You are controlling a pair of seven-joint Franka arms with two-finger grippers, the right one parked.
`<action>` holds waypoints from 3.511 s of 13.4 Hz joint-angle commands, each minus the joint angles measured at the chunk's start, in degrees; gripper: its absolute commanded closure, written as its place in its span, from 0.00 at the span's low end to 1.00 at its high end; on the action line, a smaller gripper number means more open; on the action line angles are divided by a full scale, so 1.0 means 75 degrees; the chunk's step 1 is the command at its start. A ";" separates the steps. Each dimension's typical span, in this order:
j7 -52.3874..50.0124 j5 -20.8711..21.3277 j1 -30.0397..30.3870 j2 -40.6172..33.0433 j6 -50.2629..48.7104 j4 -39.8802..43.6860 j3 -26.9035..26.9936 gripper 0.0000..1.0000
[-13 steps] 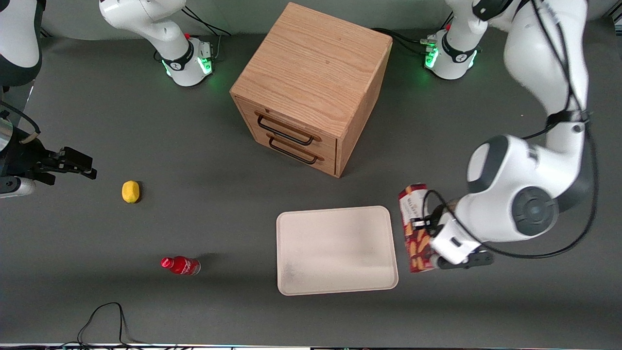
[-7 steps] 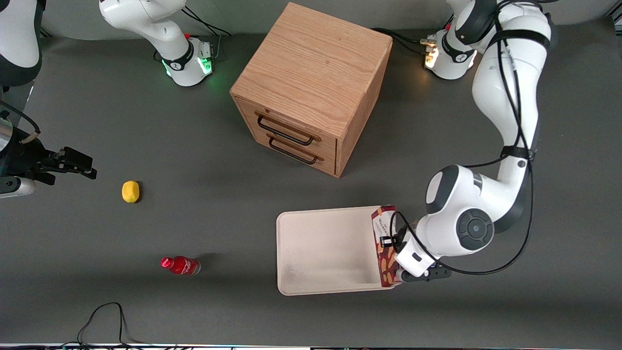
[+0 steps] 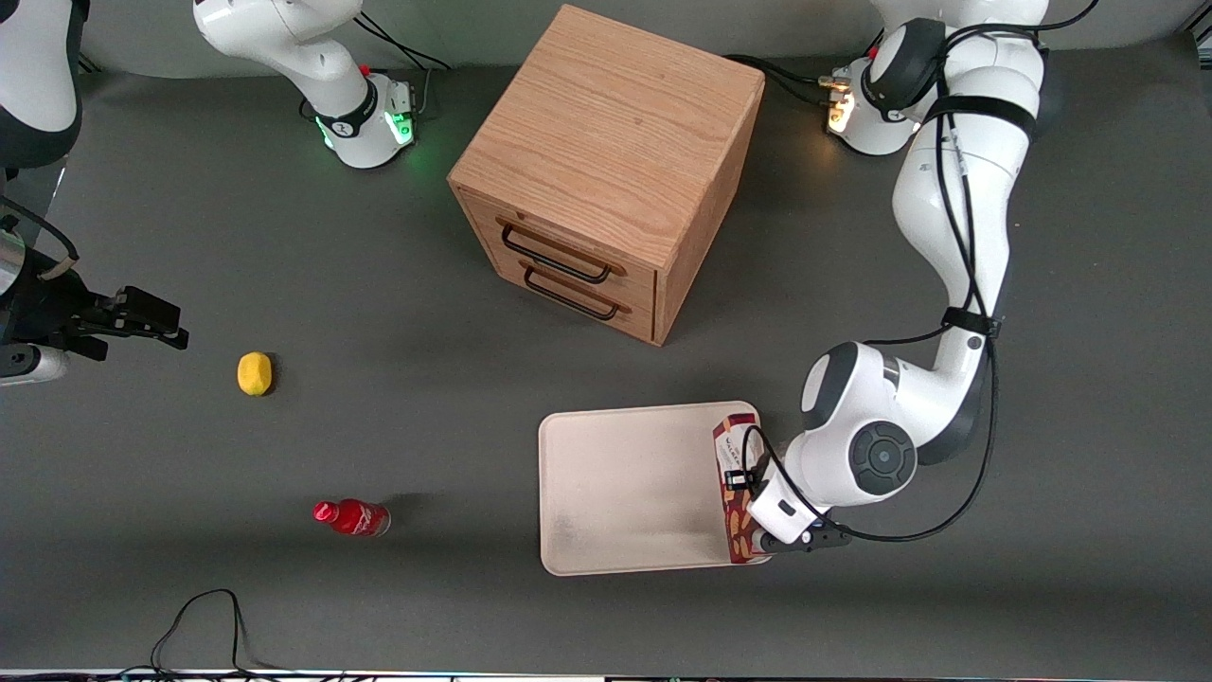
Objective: Place red cookie box on tray
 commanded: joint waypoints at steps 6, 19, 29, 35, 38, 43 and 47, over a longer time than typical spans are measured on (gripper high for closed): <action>0.0311 0.0041 -0.0108 0.0321 0.0434 0.0137 0.0260 0.01; 0.0288 0.0064 -0.0014 0.0017 0.0306 -0.0039 0.0249 0.00; 0.0776 0.0076 0.0851 -0.3797 -0.2074 -0.2680 0.0237 0.00; 0.2021 0.0135 0.2164 -0.6532 -0.2539 -0.4984 0.0272 0.00; 0.2795 0.0135 0.2880 -0.7038 -0.3452 -0.4728 0.0272 0.00; 0.2796 0.0475 0.2892 -0.6957 -0.4311 -0.3872 0.0284 0.00; 0.2749 0.0463 0.2486 -0.6828 -0.4346 -0.3614 0.0551 0.00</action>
